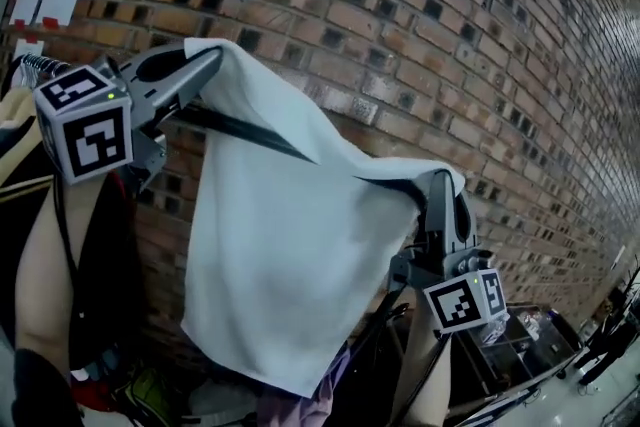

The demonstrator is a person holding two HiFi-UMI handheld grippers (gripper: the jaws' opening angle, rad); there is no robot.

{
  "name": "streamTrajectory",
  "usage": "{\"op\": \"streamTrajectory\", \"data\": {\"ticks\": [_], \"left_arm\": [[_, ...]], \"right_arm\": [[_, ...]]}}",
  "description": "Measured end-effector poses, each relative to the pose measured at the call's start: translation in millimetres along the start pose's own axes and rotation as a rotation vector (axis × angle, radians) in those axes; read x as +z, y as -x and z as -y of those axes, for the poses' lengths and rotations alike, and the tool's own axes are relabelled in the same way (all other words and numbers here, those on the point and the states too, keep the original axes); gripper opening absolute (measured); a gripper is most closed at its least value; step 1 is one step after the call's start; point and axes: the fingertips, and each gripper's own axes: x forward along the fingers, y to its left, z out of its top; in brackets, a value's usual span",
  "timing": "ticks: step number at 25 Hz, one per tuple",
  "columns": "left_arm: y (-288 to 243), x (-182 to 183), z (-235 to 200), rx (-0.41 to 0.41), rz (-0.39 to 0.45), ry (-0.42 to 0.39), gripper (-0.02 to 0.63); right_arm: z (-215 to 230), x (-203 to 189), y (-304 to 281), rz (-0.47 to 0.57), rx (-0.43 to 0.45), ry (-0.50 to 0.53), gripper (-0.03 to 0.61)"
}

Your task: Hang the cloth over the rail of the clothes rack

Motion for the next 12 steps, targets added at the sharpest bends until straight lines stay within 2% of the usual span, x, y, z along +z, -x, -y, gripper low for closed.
{"op": "streamTrajectory", "data": {"ticks": [2,6,8,10,12], "left_arm": [[14,-7,-16,0.014,-0.009,0.055,0.033],[43,-11,-40,0.041,-0.005,0.065,0.034],[57,-9,-49,0.048,0.013,0.098,0.032],[68,-10,-52,0.031,0.012,0.12,0.032],[77,-14,-44,-0.009,-0.013,0.105,0.032]], "right_arm": [[-6,-8,-7,-0.006,-0.007,-0.046,0.018],[-27,-29,-16,-0.033,0.018,-0.112,0.018],[-42,-37,-18,-0.048,0.051,-0.119,0.018],[-49,-37,-17,-0.049,0.049,-0.104,0.018],[-47,-31,-11,-0.04,0.033,-0.091,0.018]]}}
